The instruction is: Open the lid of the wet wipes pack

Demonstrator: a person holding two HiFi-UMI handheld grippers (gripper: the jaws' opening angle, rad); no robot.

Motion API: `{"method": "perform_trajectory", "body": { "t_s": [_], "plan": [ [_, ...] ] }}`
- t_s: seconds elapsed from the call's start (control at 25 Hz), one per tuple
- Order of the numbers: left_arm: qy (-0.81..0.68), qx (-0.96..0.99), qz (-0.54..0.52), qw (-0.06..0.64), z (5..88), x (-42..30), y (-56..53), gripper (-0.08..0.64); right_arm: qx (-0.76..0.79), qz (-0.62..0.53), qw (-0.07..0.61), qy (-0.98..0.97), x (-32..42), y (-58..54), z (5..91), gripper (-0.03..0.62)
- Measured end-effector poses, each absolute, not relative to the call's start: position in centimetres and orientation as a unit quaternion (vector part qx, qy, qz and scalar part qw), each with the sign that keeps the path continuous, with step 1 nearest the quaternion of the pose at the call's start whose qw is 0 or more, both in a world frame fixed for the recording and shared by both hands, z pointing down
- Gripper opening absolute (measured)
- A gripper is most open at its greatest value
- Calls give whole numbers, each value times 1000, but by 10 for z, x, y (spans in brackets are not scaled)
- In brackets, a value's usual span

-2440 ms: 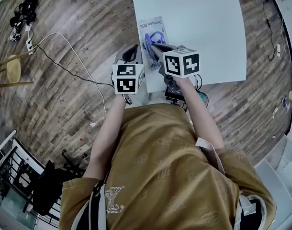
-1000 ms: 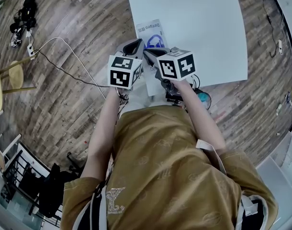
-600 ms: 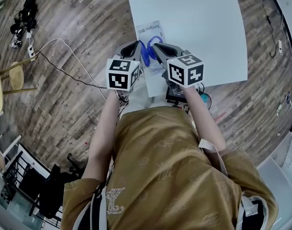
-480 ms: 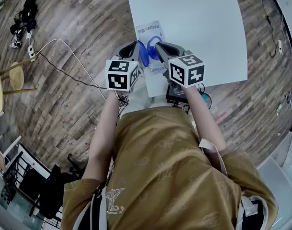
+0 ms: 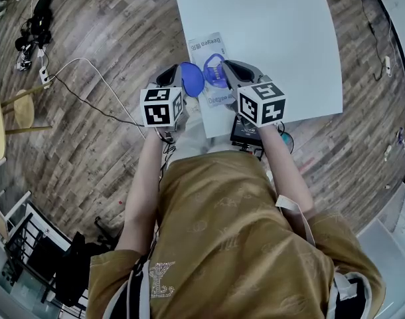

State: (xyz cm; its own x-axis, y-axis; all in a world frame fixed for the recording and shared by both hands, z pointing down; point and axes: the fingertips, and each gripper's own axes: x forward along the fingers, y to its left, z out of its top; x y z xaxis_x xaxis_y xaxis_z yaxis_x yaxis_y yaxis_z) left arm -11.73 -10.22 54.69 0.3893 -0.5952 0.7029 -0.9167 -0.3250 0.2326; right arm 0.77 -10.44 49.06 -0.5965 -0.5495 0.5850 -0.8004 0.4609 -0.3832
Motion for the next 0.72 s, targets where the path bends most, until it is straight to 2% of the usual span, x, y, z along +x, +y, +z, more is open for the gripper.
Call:
{"method": "perform_trajectory", "body": {
  "t_s": [0.72],
  "plan": [
    [-488,757,289,325,587,-129,-92,5,431,322,193,-820,21,-103,495,9]
  ]
}}
